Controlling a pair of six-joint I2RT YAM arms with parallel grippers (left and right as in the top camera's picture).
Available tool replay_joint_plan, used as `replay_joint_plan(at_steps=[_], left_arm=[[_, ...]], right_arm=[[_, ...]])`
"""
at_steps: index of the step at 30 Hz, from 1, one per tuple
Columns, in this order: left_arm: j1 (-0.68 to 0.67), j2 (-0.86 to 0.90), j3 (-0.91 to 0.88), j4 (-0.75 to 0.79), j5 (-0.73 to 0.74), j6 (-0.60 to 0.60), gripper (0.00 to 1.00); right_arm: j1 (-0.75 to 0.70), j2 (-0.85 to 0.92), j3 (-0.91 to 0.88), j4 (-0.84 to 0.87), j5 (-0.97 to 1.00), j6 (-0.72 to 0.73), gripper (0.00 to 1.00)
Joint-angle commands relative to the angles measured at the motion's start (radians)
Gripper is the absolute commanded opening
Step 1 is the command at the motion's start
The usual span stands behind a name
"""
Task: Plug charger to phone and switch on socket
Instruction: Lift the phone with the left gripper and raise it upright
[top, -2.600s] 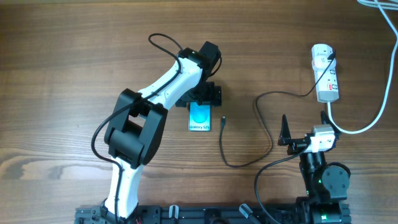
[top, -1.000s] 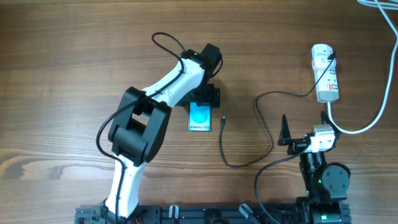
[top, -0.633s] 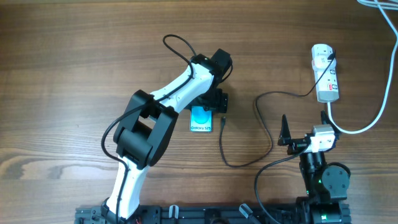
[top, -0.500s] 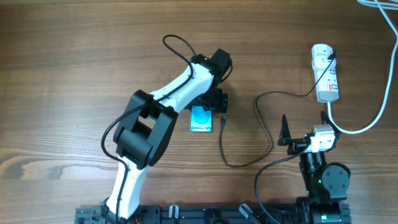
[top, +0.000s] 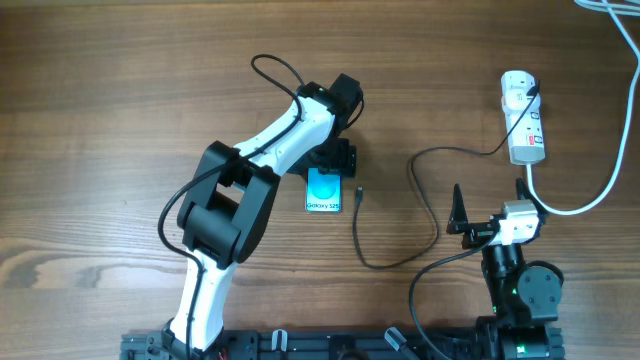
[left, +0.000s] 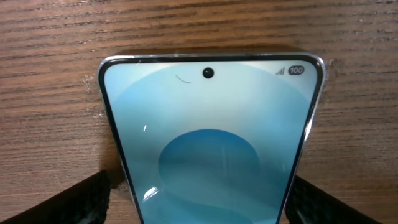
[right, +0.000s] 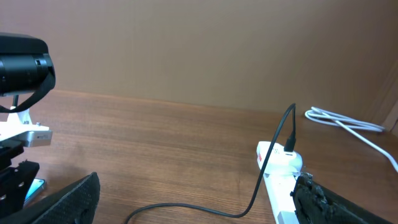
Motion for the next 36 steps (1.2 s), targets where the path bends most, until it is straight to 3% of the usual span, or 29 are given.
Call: replay_joint_plan(at_steps=[1,7,12,15,25,30,36], left_arm=[[0.007,0.057,-0.014,0.0,0.006,0.005,0.83],[0.007,0.056,-0.013,-0.01,0.006,0.004,0.82],[0.012,0.046,0.029,-0.06,0.006,-0.016,0.72],[0.022,0.031,0.044,-0.063,0.023,-0.023,0.71],[0.135,-0.045,0.044,-0.083,0.222,-0.022,0.65],[0.22,-0.097,0.044,-0.124,0.465,-0.021,0.65],[0.334,-0.142,0.044,-0.193,0.956,-0.021,0.63]], right_arm=[[-0.003,0.0,-0.001,0.003,-0.009,-0.008,1.0],[-0.003,0.0,-0.001,0.003,-0.009,-0.009,1.0],[-0.003,0.0,-0.001,0.003,-0.009,-0.009,1.0],[-0.003,0.0,-0.001,0.003,-0.009,-0.009,1.0],[-0.003,0.0,-0.001,0.003,-0.009,-0.009,1.0],[-0.003,0.0,-0.001,0.003,-0.009,-0.009,1.0],[-0.003,0.0,-0.001,0.003,-0.009,-0.009,1.0]])
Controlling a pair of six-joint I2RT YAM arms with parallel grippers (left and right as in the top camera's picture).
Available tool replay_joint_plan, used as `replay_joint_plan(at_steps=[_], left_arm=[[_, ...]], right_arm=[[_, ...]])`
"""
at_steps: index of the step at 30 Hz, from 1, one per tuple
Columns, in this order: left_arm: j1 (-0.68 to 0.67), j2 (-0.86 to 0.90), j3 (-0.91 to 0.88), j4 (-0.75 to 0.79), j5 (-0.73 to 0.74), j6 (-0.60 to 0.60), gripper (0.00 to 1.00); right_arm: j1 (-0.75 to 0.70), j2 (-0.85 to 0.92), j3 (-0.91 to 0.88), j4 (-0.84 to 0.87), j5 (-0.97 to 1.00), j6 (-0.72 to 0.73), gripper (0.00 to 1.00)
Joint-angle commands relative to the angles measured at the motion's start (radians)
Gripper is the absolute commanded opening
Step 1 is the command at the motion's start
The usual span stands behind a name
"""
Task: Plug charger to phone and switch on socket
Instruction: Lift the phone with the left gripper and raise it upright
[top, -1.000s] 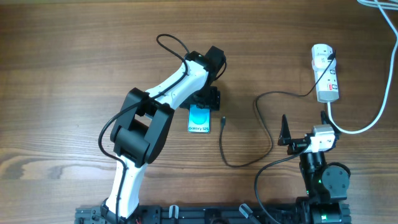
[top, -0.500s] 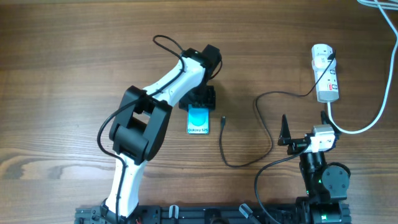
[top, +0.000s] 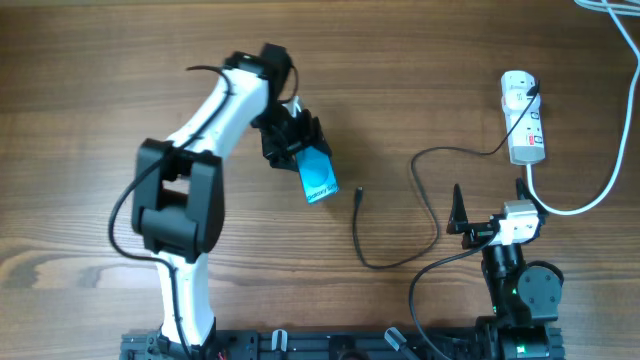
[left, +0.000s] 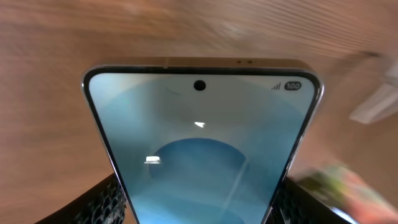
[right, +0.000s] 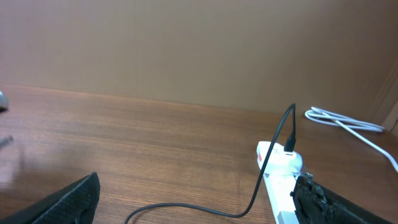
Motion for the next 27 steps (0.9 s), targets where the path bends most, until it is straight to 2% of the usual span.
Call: replay_joint_plan(at_steps=[1,3,7,10,11,13,15,18,27], left_arm=[[0.073,-0.056,0.018,-0.053,0.45,-0.006,0.61],[0.105,-0.056,0.018,-0.089,0.567,-0.005,0.56],[0.148,-0.056,0.018,-0.126,0.782,0.049,0.55],[0.156,-0.056,0.018,-0.135,0.867,0.055,0.53],[0.156,-0.056,0.018,-0.135,0.892,0.055,0.47],[0.156,-0.056,0.018,-0.135,0.949,0.054,0.45],[0.158,-0.056,0.018,-0.143,0.964,0.008,0.48],[0.164,-0.056,0.018,-0.142,0.964,0.005,0.51],[0.197,-0.056,0.018,-0.182,0.964,0.005,0.51]], right_arm=[[-0.003,0.0,-0.001,0.003,-0.009,-0.009,1.0],[-0.003,0.0,-0.001,0.003,-0.009,-0.009,1.0],[-0.003,0.0,-0.001,0.003,-0.009,-0.009,1.0],[-0.003,0.0,-0.001,0.003,-0.009,-0.009,1.0],[-0.003,0.0,-0.001,0.003,-0.009,-0.009,1.0],[-0.003,0.0,-0.001,0.003,-0.009,-0.009,1.0],[-0.003,0.0,-0.001,0.003,-0.009,-0.009,1.0],[-0.003,0.0,-0.001,0.003,-0.009,-0.008,1.0],[-0.003,0.0,-0.001,0.003,-0.009,-0.009,1.0]])
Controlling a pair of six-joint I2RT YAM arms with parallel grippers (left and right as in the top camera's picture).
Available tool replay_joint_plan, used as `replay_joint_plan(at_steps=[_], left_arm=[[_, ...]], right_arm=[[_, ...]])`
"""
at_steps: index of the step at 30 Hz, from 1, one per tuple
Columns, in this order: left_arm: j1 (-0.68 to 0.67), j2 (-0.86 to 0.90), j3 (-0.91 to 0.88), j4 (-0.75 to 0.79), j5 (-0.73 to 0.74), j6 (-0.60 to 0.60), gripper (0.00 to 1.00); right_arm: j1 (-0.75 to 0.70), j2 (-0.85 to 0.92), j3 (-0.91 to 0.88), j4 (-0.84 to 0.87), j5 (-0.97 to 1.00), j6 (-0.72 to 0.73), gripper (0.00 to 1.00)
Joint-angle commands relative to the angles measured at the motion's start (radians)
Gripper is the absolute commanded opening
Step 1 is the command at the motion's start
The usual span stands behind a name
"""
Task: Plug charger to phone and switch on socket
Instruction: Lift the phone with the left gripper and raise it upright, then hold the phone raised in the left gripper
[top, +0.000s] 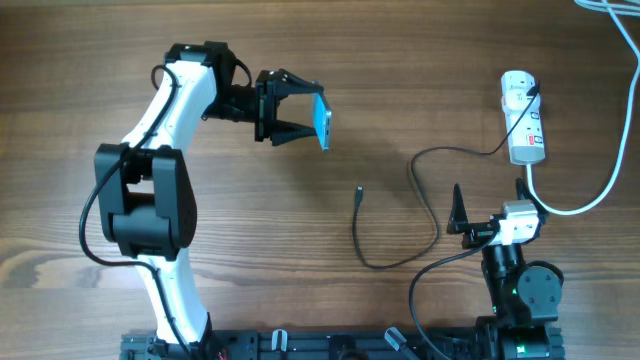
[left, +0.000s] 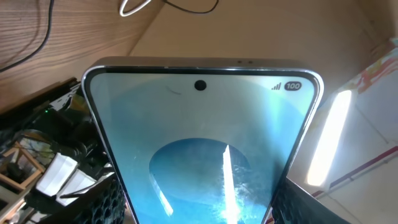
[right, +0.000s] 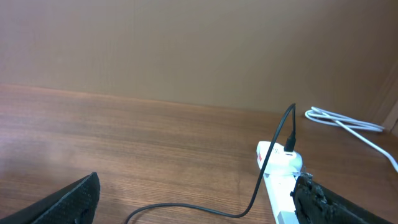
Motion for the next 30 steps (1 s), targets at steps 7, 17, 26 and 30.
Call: replay_joint_plan(at_steps=[7,17,26,30], left_arm=[[0.048,-0.033,0.018,-0.027,0.057,0.009,0.51],[0.048,-0.033,0.018,-0.027,0.057,0.009,0.52],[0.048,-0.033,0.018,-0.037,0.057,0.009,0.52],[0.048,-0.033,0.018,-0.053,0.057,0.009,0.53]], right_arm=[[-0.003,0.0,-0.001,0.003,-0.009,-0.009,1.0],[-0.003,0.0,-0.001,0.003,-0.009,-0.009,1.0],[-0.003,0.0,-0.001,0.003,-0.009,-0.009,0.99],[-0.003,0.0,-0.001,0.003,-0.009,-0.009,1.0]])
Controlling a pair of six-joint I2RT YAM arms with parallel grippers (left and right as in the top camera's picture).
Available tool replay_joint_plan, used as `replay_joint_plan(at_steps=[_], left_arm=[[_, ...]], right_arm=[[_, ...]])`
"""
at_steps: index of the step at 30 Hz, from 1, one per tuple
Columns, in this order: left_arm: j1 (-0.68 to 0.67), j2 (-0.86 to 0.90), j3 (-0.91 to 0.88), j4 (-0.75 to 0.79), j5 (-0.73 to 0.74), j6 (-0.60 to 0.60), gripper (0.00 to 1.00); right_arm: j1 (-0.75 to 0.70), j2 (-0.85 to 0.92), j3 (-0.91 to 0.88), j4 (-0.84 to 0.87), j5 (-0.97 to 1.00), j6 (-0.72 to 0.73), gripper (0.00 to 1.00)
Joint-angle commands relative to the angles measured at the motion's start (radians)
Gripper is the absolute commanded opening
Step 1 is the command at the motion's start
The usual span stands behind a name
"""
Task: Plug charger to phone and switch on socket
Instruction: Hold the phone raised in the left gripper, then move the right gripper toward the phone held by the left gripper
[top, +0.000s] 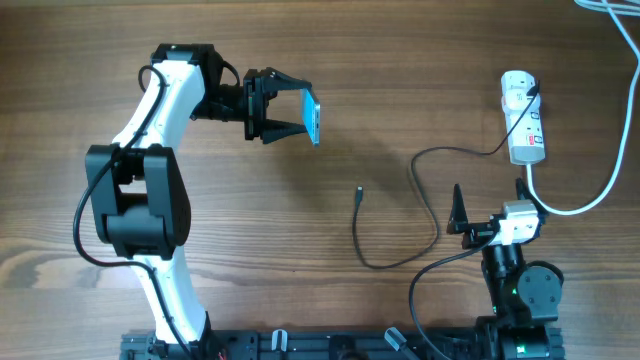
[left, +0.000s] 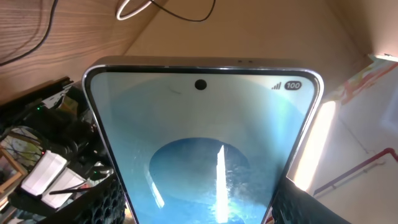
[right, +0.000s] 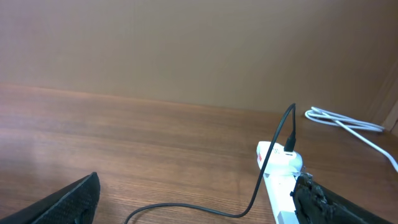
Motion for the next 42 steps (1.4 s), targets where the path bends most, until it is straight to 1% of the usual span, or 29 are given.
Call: replay_joint_plan(at_steps=[1,32,35,37,39,42], left_arm=[[0.003,-0.033,0.018,-0.005,0.056,0.008,0.52],[0.003,-0.034,0.018,-0.053,0.056,0.008,0.52],[0.003,-0.034,0.018,-0.055,0.056,0.008,0.52],[0.003,-0.034,0.018,-0.055,0.056,0.008,0.52],[0.003,-0.034,0.018,-0.055,0.056,0.008,0.52],[0.003,-0.034,0.018,-0.055,0.056,0.008,0.52]], right_arm=[[-0.003,0.0,-0.001,0.003,-0.009,-0.009,1.0],[-0.003,0.0,-0.001,0.003,-0.01,-0.006,1.0],[-0.003,0.0,-0.001,0.004,-0.057,0.0,1.0],[-0.003,0.0,-0.001,0.016,-0.169,0.095,1.0],[-0.003,0.0,-0.001,0.022,-0.244,0.238,1.0],[-0.003,0.0,-0.001,0.027,-0.273,0.6,1.0]])
